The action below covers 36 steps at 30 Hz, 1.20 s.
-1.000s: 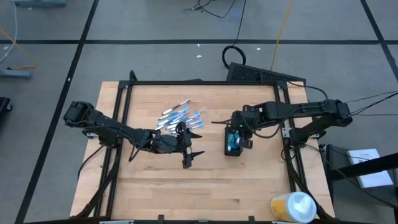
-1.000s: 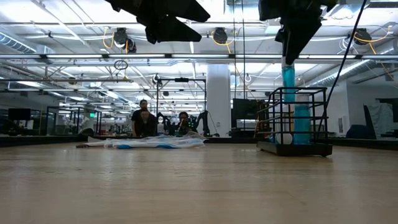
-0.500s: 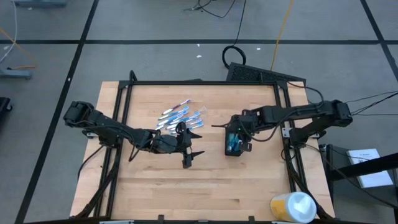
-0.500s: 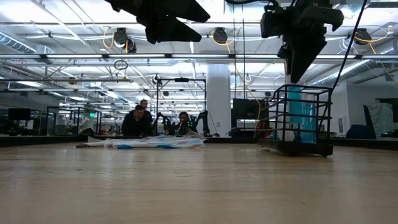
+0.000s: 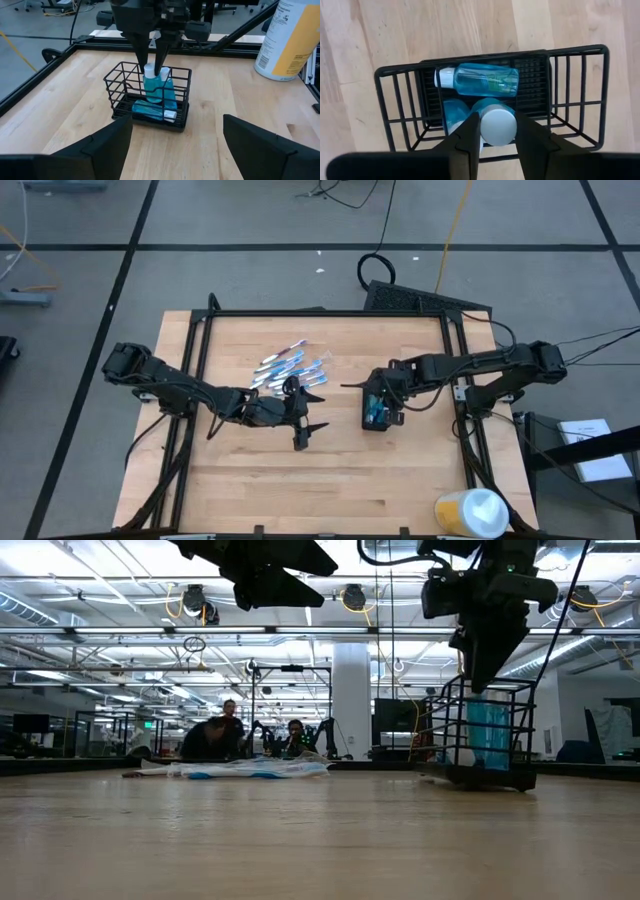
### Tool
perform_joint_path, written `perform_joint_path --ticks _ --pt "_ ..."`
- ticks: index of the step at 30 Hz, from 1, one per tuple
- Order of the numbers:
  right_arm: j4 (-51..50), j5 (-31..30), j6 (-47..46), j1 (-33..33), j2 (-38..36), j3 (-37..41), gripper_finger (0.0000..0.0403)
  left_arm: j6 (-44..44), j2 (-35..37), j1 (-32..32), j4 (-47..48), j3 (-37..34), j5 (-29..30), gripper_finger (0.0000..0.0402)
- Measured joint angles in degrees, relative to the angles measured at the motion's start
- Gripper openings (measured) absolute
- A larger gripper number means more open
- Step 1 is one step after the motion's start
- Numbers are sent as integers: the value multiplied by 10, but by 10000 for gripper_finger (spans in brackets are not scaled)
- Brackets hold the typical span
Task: Pick & Place toothbrushing station
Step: Put the mouthwash into the middle section of the mesh organizer
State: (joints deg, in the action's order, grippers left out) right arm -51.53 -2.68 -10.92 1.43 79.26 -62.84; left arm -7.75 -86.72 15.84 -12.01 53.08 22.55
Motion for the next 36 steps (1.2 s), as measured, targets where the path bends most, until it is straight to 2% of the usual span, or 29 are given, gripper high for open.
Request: perform_joint_path --ticks 21,28,36 --pt "24 2 0 -14 0 1 94 0 0 0 0 0 0 311" --pt "34 27 -4 -14 0 1 116 0 0 0 0 0 0 312" --pt "31 28 -6 -14 0 1 104 0 0 0 0 0 0 311"
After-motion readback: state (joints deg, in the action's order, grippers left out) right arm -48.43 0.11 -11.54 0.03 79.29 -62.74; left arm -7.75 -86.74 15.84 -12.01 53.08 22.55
